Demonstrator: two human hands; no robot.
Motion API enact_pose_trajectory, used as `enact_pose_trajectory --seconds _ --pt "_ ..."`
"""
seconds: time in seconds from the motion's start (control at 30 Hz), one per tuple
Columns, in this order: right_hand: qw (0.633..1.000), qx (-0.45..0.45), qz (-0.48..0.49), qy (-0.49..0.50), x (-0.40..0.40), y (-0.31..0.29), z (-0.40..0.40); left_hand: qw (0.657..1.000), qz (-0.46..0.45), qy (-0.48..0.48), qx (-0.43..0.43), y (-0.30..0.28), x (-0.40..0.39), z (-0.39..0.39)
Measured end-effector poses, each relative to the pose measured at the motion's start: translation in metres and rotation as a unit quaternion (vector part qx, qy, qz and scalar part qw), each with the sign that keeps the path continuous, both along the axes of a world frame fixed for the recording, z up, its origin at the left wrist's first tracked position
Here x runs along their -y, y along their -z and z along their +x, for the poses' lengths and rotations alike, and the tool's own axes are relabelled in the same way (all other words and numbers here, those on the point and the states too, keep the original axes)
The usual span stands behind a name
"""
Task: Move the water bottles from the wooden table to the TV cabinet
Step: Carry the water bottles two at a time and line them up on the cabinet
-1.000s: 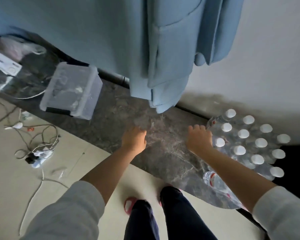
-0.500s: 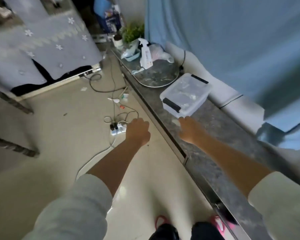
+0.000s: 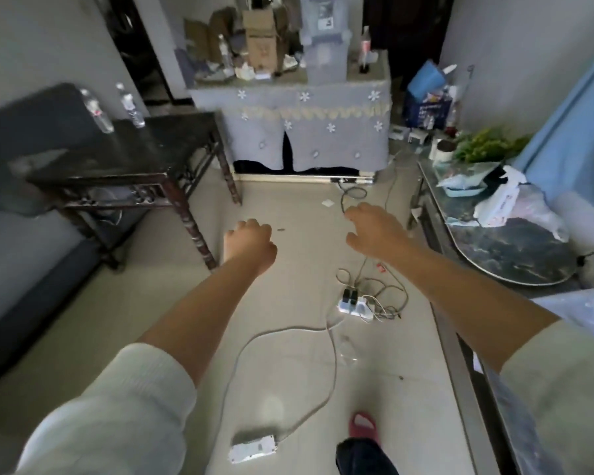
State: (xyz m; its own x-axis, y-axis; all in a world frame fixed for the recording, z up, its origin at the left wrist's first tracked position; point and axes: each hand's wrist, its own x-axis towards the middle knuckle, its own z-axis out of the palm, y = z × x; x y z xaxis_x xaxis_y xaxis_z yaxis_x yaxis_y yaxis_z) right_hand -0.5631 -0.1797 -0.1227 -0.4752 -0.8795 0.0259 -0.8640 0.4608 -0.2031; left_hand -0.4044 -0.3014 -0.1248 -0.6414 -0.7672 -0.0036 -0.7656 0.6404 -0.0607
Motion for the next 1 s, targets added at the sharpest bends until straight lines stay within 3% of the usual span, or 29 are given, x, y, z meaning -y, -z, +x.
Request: enact_pose_trajectory --seconds 0.47,0.77,1.0 --pt "0.979 0.004 -0.065 -0.194 0.321 -0.083 -0.037 0.969 -0.056 -0.234 -0.054 -0.081 0.238 0.043" --pt "0.953 -0.004 -0.073 -0.294 0.506 -0.1 0.032 0.938 -0.072 -0.339 -0.021 -0.102 0.366 0.119" --pt "0.937 -0.006 -0.098 -0.336 0.666 -0.123 0.107 0.921 -0.067 -0.383 0.0 -0.12 0.509 0.191"
